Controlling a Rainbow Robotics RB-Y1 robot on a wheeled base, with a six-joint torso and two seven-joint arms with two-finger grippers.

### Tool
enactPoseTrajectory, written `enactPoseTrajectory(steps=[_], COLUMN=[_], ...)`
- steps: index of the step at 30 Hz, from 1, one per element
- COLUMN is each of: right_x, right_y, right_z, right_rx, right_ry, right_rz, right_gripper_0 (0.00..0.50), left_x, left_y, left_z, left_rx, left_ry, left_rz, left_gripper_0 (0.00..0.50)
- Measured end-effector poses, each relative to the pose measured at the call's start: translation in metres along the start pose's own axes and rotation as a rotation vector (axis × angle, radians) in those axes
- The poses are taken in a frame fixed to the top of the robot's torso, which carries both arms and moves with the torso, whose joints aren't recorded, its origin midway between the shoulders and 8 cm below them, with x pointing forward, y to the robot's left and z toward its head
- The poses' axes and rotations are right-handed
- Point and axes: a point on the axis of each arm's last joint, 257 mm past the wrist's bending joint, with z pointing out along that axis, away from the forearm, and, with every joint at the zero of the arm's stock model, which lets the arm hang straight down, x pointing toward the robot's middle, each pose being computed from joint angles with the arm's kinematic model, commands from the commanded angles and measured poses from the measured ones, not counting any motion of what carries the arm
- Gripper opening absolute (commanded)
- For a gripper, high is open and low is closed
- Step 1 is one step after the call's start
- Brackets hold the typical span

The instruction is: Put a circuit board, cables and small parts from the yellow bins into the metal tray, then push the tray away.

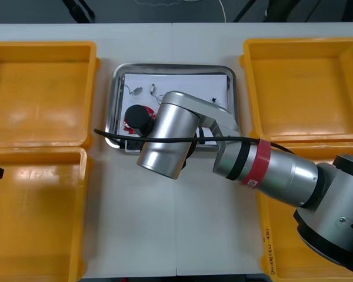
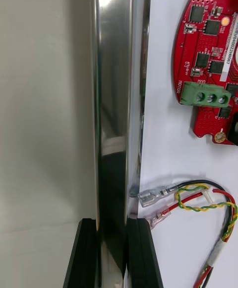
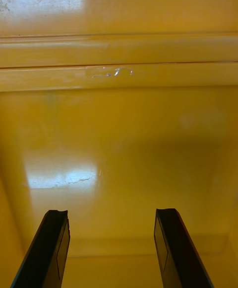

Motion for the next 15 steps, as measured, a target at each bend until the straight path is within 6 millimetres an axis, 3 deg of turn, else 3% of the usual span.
enactPoseTrajectory(steps=[15], right_x=[0.0], right_y=[-0.041], right_z=[0.005], right_rx=[0.054], right_ry=[-0.009], right_rz=[-0.012], right_gripper_0=[0.0], left_x=[0.0], left_y=[0.0], left_z=[0.0], left_rx=[0.0], left_ry=[0.0], left_rz=[0.0], left_gripper_0=[0.5])
